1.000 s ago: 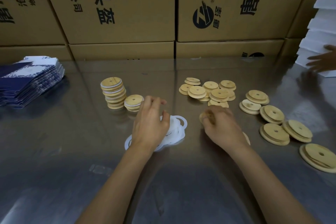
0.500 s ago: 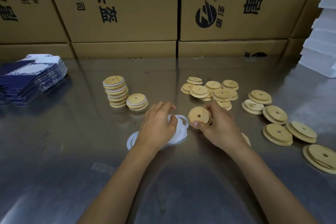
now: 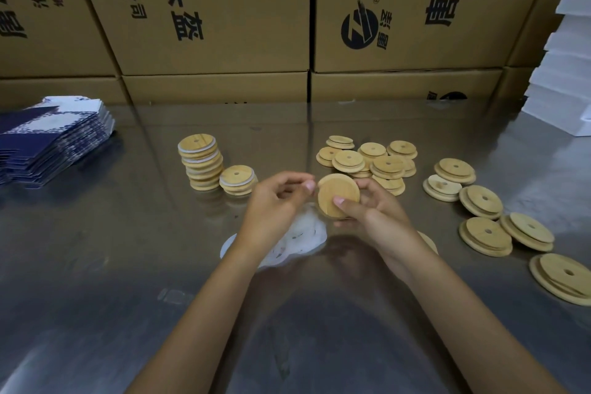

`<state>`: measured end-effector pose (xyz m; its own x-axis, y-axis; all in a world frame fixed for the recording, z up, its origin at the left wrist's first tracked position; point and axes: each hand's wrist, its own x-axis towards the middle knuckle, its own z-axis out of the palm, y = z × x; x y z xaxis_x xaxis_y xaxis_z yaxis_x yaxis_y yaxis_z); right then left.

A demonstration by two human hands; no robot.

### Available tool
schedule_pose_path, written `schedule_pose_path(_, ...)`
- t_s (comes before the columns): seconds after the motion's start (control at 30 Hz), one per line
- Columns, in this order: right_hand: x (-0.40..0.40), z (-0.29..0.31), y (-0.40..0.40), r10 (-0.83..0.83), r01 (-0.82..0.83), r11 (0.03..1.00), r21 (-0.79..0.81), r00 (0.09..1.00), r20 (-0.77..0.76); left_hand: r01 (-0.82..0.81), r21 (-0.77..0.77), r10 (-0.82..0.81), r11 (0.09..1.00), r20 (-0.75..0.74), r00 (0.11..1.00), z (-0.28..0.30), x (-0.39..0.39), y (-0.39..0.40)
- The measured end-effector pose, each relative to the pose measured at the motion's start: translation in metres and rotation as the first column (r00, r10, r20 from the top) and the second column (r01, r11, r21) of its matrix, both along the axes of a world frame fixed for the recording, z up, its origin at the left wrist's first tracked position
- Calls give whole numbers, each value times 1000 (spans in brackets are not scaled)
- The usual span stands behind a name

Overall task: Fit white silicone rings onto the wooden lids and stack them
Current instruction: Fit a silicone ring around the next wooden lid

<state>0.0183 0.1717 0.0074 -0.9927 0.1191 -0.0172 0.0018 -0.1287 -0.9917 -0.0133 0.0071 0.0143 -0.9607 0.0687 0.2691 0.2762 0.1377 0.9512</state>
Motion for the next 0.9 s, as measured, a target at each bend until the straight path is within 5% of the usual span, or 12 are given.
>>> schedule_pose_path(0.13, -1, 2, 5, -58, 65, 994, -92, 995, 78, -164, -331, 186, 929, 35, 982, -10, -13, -22)
schedule_pose_path(0.3, -1, 1, 8, -88, 107, 988, -113, 982, 165, -90, -640, 129, 763, 14, 992, -20, -19, -30)
schedule_pose_path(0.57, -1, 2, 10, -63, 89, 987, -135, 981, 184, -216, -393, 231, 894, -10, 973, -9, -8, -21)
schedule_pose_path(0.67, -3, 2, 10, -15, 51, 972, -228, 988, 155, 11, -113, 1, 993, 100, 995, 6, -1, -20)
schedule_pose_path(0.77, -2, 4, 10, 80, -46, 958, -283, 991, 110, 232, -17, -229, 973, 104, 968, 19, 9, -16)
schedule_pose_path(0.9, 0, 6, 8, 264, -236, 942, -239, 960, 89, 178, 31, -180, 984, 85, 980, 21, 16, -3)
